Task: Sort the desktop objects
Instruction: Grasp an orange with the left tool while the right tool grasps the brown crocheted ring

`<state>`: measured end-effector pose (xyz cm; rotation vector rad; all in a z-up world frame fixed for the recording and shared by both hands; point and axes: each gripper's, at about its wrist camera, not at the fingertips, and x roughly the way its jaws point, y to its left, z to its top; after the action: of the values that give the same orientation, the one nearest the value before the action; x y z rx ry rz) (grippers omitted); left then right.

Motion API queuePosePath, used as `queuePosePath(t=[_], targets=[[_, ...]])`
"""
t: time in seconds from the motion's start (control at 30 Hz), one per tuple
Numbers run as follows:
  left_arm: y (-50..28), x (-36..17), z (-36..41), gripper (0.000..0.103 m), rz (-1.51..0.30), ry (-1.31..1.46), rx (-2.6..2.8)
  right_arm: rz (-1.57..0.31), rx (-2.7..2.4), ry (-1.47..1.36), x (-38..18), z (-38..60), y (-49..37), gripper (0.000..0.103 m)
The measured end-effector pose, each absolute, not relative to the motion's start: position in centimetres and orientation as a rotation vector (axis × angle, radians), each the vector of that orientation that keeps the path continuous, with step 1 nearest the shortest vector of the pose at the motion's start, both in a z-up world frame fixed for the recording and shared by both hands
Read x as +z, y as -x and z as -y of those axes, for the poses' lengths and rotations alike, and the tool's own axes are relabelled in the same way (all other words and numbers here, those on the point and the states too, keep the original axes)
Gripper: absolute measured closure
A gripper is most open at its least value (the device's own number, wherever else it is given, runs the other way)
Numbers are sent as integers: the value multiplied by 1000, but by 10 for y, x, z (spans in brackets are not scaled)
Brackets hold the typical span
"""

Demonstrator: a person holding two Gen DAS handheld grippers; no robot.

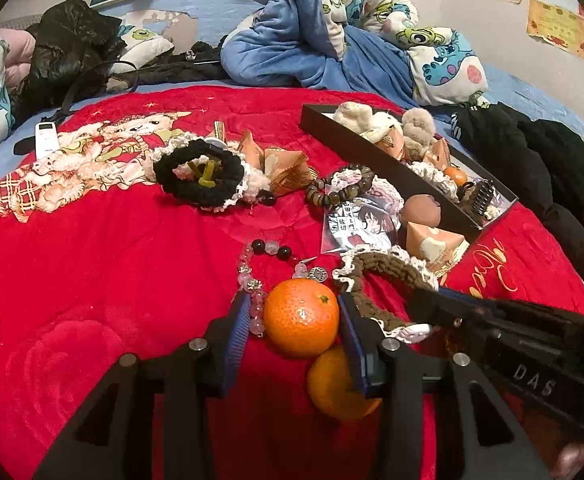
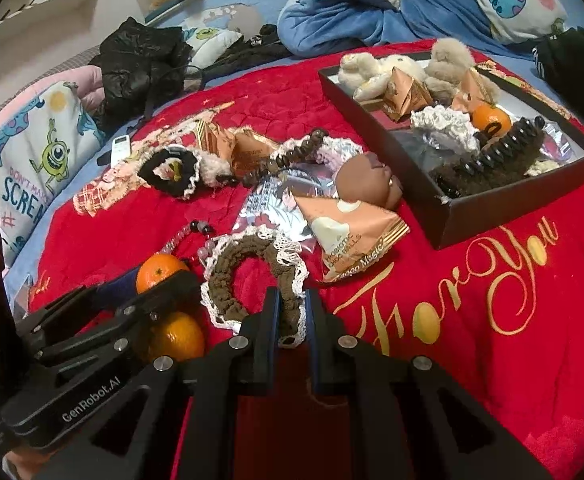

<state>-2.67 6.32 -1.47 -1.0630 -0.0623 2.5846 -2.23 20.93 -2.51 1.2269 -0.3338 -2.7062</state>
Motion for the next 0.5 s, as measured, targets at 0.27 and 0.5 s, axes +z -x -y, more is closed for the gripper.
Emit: queuePosePath(t=[0.27, 0.5], targets=[[16, -2, -59, 58, 40, 1020, 2576, 404, -2711, -1156, -7, -217, 17, 90], [4, 15, -55, 58, 10, 942, 2578, 416, -2724, -1125, 4, -220, 12, 90]])
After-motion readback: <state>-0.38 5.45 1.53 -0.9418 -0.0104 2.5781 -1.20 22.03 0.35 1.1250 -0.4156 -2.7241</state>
